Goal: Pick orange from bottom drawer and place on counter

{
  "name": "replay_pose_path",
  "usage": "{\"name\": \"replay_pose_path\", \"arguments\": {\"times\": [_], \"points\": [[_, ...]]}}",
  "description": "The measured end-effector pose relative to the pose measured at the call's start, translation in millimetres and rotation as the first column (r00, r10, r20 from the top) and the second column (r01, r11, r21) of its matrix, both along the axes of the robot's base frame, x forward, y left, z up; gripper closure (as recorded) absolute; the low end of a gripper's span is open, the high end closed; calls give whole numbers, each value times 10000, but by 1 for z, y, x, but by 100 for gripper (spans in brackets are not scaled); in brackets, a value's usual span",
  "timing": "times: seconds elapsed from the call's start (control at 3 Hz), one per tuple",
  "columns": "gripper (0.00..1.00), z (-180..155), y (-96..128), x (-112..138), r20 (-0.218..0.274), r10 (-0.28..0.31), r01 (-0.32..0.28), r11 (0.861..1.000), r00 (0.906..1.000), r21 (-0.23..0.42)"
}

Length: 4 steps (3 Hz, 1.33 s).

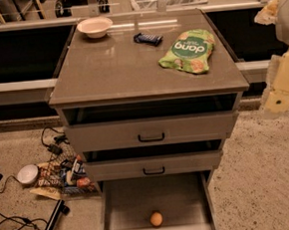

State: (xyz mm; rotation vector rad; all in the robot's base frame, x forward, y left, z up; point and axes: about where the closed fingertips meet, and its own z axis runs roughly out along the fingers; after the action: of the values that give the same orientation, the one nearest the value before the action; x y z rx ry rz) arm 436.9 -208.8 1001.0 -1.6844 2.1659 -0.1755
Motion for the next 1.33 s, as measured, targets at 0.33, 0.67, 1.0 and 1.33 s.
{"name": "replay_pose_path", "arguments": {"times": [0.33, 0.67, 1.0, 1.33], "points": [[0, 0, 0, 0, 1, 0, 0, 10000, 10000, 0], [0, -15, -8, 2, 367, -372, 366, 9992, 9986, 148], [0, -62, -20, -13, 531, -396, 356, 9966, 9978, 743], [0, -128, -28, -37, 615, -388, 272, 9835, 9974, 1786]]}}
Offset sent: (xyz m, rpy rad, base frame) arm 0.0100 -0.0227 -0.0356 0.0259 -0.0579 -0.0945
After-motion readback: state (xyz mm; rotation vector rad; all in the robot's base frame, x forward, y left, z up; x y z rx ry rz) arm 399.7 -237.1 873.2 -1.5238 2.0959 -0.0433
